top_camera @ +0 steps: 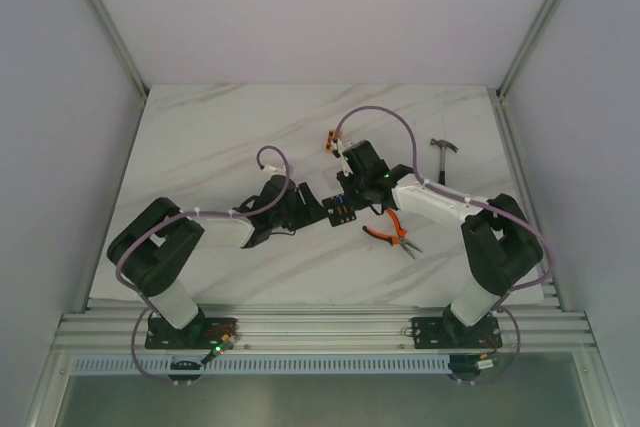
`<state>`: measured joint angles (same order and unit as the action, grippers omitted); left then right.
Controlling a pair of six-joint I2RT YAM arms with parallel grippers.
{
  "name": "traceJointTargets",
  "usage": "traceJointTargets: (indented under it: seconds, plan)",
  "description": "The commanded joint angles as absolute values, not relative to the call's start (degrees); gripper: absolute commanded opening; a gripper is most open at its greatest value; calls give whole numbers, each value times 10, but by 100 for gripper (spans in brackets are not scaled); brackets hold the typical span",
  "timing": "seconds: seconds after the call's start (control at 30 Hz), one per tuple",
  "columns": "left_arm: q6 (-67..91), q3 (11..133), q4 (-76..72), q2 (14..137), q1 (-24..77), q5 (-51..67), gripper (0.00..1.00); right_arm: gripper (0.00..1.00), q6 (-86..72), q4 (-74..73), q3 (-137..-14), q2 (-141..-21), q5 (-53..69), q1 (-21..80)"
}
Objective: Snap on the fuse box
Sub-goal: Install the fuse at the fuse box base.
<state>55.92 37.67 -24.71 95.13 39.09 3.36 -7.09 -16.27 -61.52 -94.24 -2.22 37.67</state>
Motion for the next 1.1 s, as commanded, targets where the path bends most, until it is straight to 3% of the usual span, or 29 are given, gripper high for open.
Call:
traceJointTargets:
  seconds: [0.0, 0.2, 0.6, 1.07]
  plan:
    - [565, 387, -240, 981, 396, 50, 63, 27, -78, -153, -616, -960, -28, 381]
    - [574, 393, -255, 1003, 396, 63, 53, 26, -80, -156, -619, -973, -28, 380]
    - [580, 399, -265, 1019, 399, 73, 50, 19, -80, -155, -624, -981, -33, 380]
    - [586, 401, -272, 1033, 402, 75, 47, 1, -62, -180, -626, -1003, -23, 380]
